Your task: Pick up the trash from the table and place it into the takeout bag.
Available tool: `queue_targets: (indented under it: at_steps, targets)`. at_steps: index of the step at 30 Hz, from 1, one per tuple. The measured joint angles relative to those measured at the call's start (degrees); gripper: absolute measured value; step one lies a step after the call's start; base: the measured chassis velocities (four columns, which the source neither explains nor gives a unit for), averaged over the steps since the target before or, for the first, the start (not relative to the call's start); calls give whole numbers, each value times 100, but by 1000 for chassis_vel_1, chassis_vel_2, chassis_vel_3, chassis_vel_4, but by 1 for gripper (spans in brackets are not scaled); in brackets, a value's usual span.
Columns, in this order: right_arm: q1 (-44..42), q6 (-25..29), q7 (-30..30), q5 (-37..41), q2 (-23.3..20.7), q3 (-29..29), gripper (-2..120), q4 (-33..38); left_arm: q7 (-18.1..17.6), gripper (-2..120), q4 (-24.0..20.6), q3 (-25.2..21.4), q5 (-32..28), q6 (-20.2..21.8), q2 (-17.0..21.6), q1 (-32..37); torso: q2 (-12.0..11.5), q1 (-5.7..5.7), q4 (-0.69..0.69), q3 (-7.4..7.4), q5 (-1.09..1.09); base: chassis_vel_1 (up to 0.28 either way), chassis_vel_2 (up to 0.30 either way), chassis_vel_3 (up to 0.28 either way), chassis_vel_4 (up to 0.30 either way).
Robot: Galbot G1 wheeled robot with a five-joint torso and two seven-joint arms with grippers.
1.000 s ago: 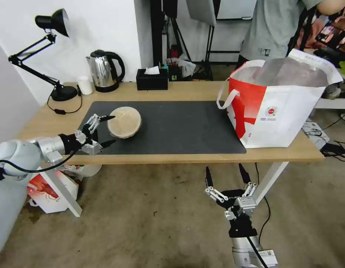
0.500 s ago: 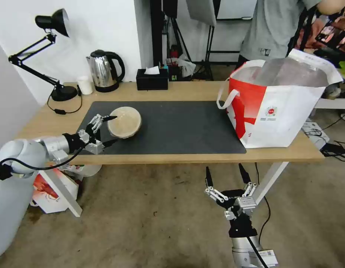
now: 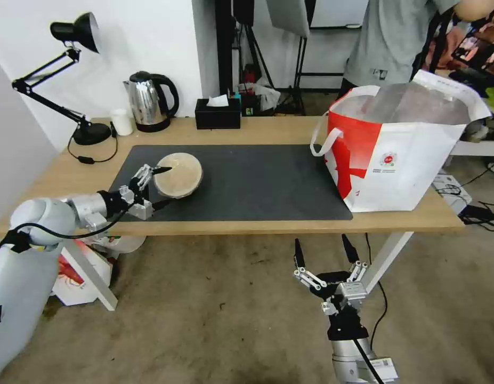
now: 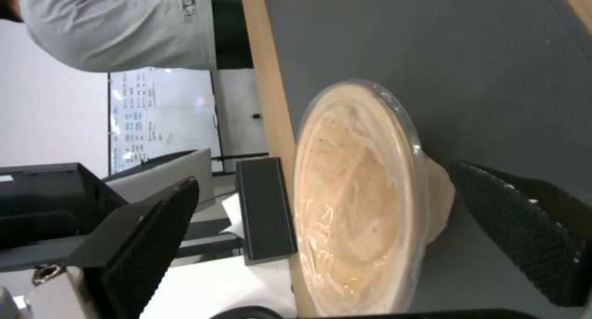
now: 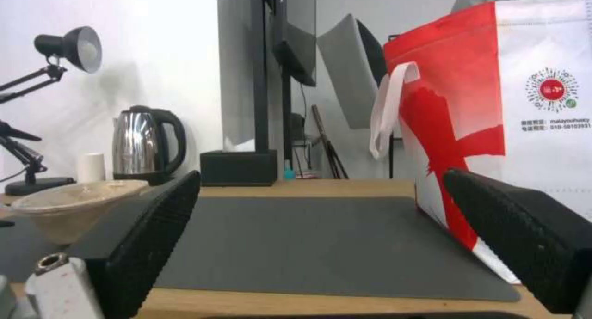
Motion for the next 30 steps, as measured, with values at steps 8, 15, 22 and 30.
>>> queue_targets:
  at_steps: [8,15,22,30]
  targets:
    - [0,0,0,0,0,0,100,0,105,100,130,-5,136,0,-41,-93,0,-1,0,0,0,0,0,0,0]
    - [0,0,0,0,0,0,100,0,179,100,251,19,253,0,-87,-167,0,0,0,0,0,0,0,0,0]
    - [0,0,0,0,0,0,100,0,237,100,360,33,365,-2,-168,-241,0,0,0,0,0,0,0,0,0]
    - [0,0,0,0,0,0,100,0,263,99,424,70,412,-5,-236,-330,0,0,0,-1,0,0,0,0,0]
